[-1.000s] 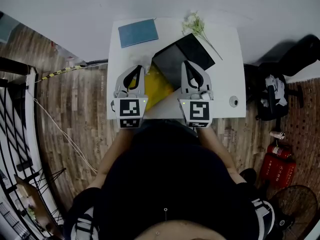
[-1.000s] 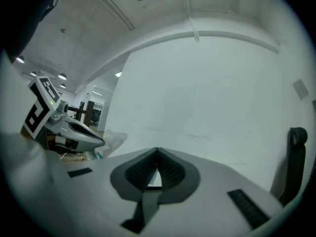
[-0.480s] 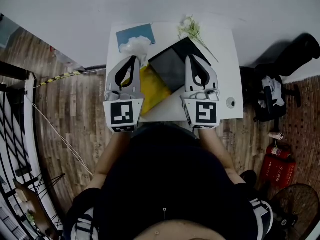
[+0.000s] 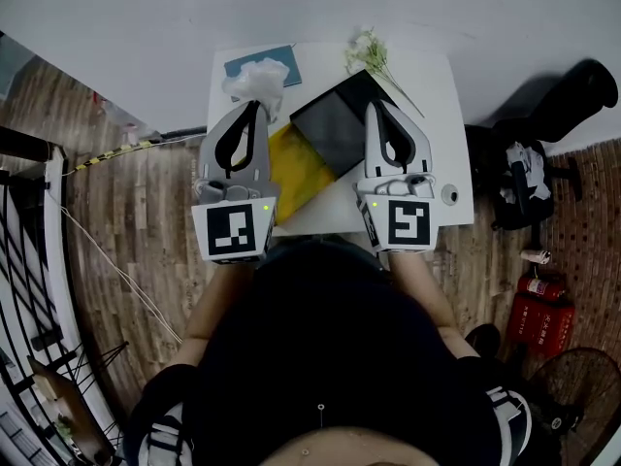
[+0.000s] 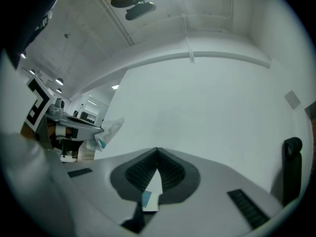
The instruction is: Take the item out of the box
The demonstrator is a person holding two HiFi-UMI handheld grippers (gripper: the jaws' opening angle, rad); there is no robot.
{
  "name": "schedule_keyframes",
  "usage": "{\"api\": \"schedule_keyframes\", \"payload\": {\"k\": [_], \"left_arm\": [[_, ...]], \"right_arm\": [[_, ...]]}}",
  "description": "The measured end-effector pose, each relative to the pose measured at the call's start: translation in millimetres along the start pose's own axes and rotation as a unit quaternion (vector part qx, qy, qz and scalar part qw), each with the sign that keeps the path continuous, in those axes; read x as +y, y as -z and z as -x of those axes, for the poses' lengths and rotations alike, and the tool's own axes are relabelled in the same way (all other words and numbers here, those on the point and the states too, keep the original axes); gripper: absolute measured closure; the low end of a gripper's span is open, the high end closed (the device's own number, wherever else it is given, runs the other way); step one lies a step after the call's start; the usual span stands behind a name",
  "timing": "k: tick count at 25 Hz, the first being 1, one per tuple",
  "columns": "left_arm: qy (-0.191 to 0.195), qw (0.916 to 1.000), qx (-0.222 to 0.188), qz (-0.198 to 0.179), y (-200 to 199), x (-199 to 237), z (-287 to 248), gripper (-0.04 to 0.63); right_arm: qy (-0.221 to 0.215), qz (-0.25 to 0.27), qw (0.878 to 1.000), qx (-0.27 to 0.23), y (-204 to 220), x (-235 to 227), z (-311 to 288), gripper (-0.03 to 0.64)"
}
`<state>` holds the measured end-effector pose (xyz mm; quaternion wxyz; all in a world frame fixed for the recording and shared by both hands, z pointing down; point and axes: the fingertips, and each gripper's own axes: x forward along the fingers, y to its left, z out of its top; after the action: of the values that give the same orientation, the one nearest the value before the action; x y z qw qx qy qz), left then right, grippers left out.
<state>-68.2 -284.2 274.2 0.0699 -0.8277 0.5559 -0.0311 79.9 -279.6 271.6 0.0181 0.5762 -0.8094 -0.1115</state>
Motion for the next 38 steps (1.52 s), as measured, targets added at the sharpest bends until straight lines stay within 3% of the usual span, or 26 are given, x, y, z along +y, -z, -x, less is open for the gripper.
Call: {"api": "schedule_keyframes", "payload": {"k": [17,38], "left_arm": [[0.048,0.9987,-0.016,0.003,16.1,-2.0,1.9,0.584],[0.057,0.9981,-0.018,0.015,25.0,-6.0,3.7,0.584]], "right_arm": [[0.036,-0.002,0.999,0.018,13.5,10.9,6.5,0.604],[0.046,0.003,0.998,0.031,21.2,7.7,12.2,0.604]]}}
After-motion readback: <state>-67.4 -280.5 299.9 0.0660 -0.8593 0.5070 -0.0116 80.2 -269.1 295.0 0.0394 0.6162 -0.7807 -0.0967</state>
